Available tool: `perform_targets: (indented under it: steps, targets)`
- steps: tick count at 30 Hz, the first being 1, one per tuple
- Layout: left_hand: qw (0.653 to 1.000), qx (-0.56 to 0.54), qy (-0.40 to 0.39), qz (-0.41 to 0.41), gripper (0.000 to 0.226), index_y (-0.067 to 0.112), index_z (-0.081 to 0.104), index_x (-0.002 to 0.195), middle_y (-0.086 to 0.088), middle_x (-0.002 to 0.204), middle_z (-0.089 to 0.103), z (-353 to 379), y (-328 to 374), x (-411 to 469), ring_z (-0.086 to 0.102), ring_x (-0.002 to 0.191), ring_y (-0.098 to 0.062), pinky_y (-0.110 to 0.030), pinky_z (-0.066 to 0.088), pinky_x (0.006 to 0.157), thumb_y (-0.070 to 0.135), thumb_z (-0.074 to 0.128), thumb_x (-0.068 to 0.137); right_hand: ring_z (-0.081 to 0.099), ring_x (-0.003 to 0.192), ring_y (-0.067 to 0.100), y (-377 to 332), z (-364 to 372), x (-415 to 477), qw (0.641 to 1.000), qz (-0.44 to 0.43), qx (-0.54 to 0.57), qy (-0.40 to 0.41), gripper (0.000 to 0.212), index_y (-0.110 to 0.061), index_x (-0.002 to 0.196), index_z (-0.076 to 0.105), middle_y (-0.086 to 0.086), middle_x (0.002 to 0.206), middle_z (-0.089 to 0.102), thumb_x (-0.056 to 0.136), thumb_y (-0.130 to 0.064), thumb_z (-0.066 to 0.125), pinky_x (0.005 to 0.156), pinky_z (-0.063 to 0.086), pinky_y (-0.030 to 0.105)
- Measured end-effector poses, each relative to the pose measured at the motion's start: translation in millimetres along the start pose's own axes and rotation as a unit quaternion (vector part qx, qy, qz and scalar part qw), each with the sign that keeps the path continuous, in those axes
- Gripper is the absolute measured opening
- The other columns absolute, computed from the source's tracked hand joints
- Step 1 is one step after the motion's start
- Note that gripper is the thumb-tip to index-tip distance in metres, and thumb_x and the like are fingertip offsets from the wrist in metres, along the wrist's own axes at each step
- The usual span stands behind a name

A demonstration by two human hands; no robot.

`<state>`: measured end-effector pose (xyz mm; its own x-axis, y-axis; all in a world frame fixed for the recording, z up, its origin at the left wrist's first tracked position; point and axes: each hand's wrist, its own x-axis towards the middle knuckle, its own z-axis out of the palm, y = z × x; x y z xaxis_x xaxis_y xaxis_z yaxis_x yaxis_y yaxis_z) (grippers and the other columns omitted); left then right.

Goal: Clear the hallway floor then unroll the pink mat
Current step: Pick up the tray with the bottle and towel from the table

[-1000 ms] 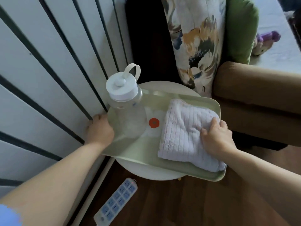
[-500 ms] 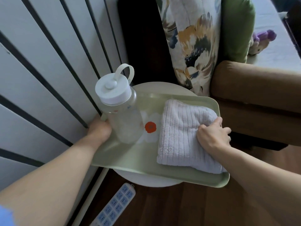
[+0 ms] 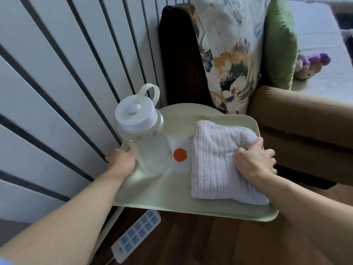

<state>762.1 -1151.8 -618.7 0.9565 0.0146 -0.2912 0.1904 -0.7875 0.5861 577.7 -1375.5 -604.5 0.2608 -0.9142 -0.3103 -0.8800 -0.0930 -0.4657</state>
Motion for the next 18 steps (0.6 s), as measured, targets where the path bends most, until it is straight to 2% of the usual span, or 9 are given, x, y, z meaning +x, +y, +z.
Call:
perform_targets:
  steps: [2, 4, 6, 9, 12, 18]
  targets:
    - [1.0, -0.014, 0.008, -0.009, 0.046, -0.013, 0.052, 0.119, -0.033, 0.125, 0.052, -20, 2, -16, 0.05, 0.117, -0.045, -0.041, 0.042, 0.092, 0.026, 0.046, 0.096, 0.039, 0.12, 0.041, -3, -19, -12, 1.0, -0.013, 0.001, -0.007, 0.055, -0.016, 0.137, 0.026, 0.021, 0.131, 0.037, 0.087, -0.033, 0.041, 0.098, 0.033, 0.051]
    - [0.999, -0.047, 0.017, -0.007, 0.042, -0.015, 0.056, 0.113, -0.035, 0.119, 0.057, -42, 4, -38, 0.055, 0.113, -0.044, -0.045, 0.044, 0.09, 0.023, 0.049, 0.094, 0.039, 0.121, 0.041, -6, -40, -27, 1.0, -0.027, 0.001, -0.015, 0.054, -0.016, 0.137, 0.026, 0.021, 0.131, 0.037, 0.087, -0.033, 0.04, 0.098, 0.033, 0.05]
    - [0.997, -0.063, 0.038, -0.01, 0.045, -0.013, 0.059, 0.109, -0.034, 0.115, 0.06, -63, 8, -63, 0.058, 0.109, -0.044, -0.046, 0.046, 0.089, 0.029, 0.05, 0.094, 0.038, 0.121, 0.041, -7, -63, -43, 0.999, -0.043, 0.001, -0.021, 0.054, -0.016, 0.137, 0.026, 0.022, 0.132, 0.037, 0.087, -0.033, 0.04, 0.099, 0.032, 0.05]
    - [0.994, -0.048, 0.074, -0.059, 0.054, -0.005, 0.054, 0.123, -0.031, 0.127, 0.05, -100, 12, -110, 0.051, 0.116, -0.046, -0.048, 0.042, 0.1, 0.04, 0.044, 0.094, 0.038, 0.123, 0.042, -8, -104, -73, 0.997, -0.069, -0.005, -0.028, 0.056, -0.015, 0.139, 0.025, 0.023, 0.134, 0.036, 0.088, -0.033, 0.041, 0.1, 0.032, 0.051]
    - [0.99, -0.055, 0.089, -0.092, 0.054, -0.003, 0.045, 0.13, -0.028, 0.134, 0.041, -131, 9, -154, 0.045, 0.122, -0.045, -0.049, 0.036, 0.106, 0.037, 0.044, 0.095, 0.037, 0.124, 0.042, -8, -139, -103, 0.995, -0.095, -0.015, -0.039, 0.058, -0.016, 0.141, 0.023, 0.023, 0.136, 0.034, 0.089, -0.034, 0.04, 0.102, 0.032, 0.052]
    - [0.978, -0.075, 0.129, -0.142, 0.064, -0.007, 0.045, 0.13, -0.03, 0.136, 0.043, -204, -25, -261, 0.046, 0.123, -0.043, -0.042, 0.04, 0.103, 0.046, 0.043, 0.095, 0.037, 0.124, 0.041, -5, -200, -189, 0.983, -0.165, -0.047, -0.071, 0.057, -0.018, 0.141, 0.024, 0.022, 0.136, 0.034, 0.089, -0.036, 0.041, 0.102, 0.033, 0.053]
